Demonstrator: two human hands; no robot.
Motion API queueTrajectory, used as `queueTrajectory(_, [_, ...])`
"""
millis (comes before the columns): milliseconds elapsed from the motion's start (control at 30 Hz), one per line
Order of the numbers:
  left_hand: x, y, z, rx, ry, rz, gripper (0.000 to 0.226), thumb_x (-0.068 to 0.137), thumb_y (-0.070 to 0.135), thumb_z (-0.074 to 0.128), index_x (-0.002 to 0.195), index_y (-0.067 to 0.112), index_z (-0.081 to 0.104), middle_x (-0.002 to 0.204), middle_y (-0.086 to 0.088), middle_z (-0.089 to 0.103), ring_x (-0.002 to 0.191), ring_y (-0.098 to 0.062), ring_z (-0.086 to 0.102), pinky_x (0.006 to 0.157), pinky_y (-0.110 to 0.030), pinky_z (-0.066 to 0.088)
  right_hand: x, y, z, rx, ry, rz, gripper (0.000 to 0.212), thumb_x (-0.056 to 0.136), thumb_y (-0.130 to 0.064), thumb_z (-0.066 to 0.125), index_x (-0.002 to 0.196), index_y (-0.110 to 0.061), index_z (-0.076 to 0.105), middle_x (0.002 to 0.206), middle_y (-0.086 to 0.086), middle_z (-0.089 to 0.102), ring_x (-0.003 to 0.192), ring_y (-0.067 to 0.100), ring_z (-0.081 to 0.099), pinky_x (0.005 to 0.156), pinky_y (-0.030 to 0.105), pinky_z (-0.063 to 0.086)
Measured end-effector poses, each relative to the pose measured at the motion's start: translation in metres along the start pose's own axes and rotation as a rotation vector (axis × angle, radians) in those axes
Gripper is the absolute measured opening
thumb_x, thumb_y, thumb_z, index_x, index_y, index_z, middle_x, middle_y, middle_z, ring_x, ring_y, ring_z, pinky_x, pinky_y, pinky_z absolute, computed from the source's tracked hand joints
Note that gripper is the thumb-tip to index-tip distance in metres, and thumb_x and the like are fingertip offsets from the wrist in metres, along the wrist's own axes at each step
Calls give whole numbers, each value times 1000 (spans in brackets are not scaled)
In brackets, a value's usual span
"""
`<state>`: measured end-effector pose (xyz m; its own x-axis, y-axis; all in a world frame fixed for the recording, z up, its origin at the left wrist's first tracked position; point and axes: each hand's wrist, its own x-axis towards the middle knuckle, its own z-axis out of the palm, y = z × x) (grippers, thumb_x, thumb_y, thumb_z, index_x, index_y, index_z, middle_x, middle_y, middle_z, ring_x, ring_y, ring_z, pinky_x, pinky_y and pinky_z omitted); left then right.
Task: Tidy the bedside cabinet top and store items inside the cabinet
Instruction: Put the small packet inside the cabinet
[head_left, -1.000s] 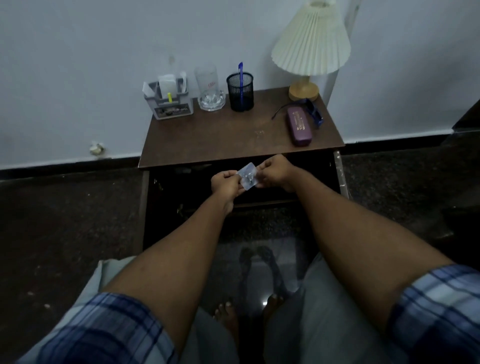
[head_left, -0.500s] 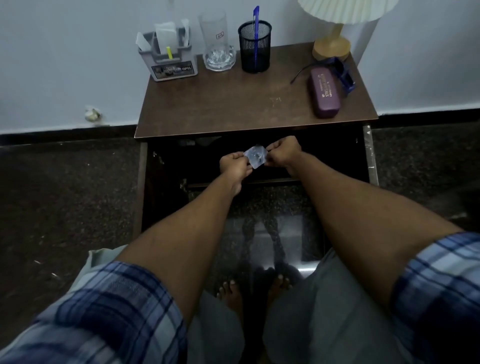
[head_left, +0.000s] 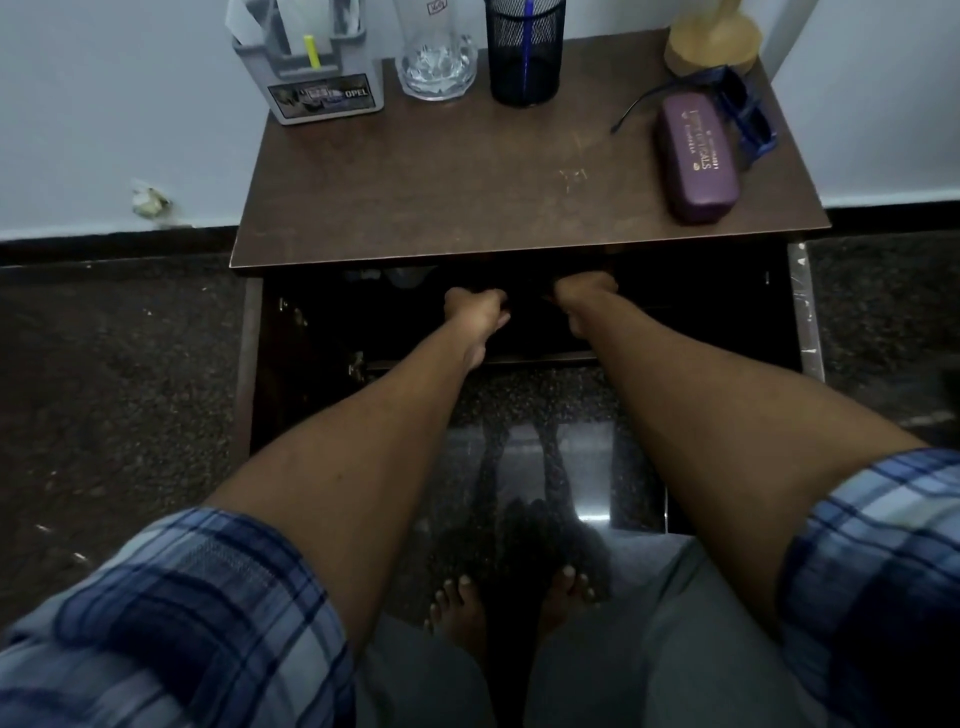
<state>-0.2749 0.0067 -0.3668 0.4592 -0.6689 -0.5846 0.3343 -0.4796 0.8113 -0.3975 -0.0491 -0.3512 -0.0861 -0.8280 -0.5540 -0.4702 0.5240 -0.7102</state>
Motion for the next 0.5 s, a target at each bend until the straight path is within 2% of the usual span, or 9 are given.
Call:
queueTrajectory(67, [6,-3,4,38,19,13,34,92,0,62,125,-2,56,100,-6,62,82,-16,64,75,-30,60,5,1,2,90,-72,44,56,100,-10,49,154,-6,32,157,12,38,141,29,43,89,25,48])
queueTrajectory(133, [9,-5,8,111,43,12,37,92,6,62,128,-3,58,99,-9,68,85,-21,69,78,-32,61,8,4,4,190,-83,65,60,98,-6,52,153,-5,29,156,15,37,139,32,44,72,21,43])
queueTrajectory(167, [10,-5,9,145,55,7,41,91,9,62,130,-3,59,107,-13,71,94,-27,72,84,-35,62,12,6,5,187,-77,70,60,98,-6,52,153,-5,28,156,15,36,140,32,43,71,21,41])
queueTrajectory(233, [10,-5,10,178,67,1,43,91,12,58,132,-1,60,121,-18,71,108,-33,71,89,-36,61,15,7,9,158,-84,70,55,100,-8,50,152,-2,31,155,16,38,140,32,43,81,25,39])
queueTrajectory(333, [9,-4,10,202,72,12,40,93,13,52,129,0,62,123,-21,70,113,-37,69,76,-30,52,12,6,18,160,-31,103,51,104,-14,46,152,-1,33,155,13,40,141,27,43,99,28,41])
queueTrajectory(367, [9,-3,11,202,72,13,39,93,13,51,128,0,62,123,-22,70,113,-38,68,75,-30,50,11,5,20,173,-7,97,50,103,-14,48,150,1,36,153,12,44,137,26,47,99,28,42])
queueTrajectory(467, [5,-2,13,201,68,8,38,94,12,50,128,-1,62,124,-23,70,113,-38,68,79,-34,53,5,1,23,241,-3,77,49,98,-16,60,142,4,48,143,12,55,124,25,59,86,27,48])
queueTrajectory(500, [3,-2,13,204,69,11,38,94,11,50,128,-1,62,123,-23,70,113,-38,68,78,-34,53,3,1,22,257,-10,70,51,97,-19,62,141,3,49,142,12,56,123,25,60,88,27,49])
